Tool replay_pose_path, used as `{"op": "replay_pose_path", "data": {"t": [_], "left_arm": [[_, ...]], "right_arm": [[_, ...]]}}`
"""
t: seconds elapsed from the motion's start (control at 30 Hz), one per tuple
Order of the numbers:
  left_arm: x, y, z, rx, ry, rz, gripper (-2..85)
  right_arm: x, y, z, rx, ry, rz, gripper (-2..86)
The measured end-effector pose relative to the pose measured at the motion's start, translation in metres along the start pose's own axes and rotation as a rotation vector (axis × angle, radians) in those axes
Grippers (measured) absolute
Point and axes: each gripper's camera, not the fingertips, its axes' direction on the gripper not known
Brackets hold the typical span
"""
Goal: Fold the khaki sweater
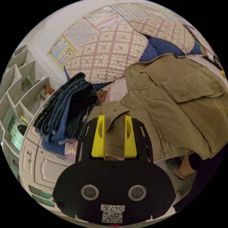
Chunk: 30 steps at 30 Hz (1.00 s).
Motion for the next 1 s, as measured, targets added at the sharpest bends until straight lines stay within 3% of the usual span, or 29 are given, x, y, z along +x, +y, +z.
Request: {"op": "replay_pose_path", "data": {"t": [0.23,0.57,0.77,1.0], "left_arm": [[-0.020,-0.041,0.034,-0.037,-0.134,-0.066,1.7],[-0.245,-0.039,-0.158,0.343,-0.247,-0.533,-0.2],[-0.328,-0.035,-0.202,0.310,-0.380,-0.581,-0.3],[-0.356,-0.054,-0.188,0.254,-0.296,-0.627,-0.3]], "right_arm": [[0.020,0.017,-0.019,-0.043,0.027,0.026,2.5],[0.057,0.021,-0.073,0.020,0.131,0.034,2.4],[0.096,0.037,-0.123,0.084,0.179,0.133,2.5],[0.115,0.053,-0.151,0.071,0.179,0.172,2.6]]}}
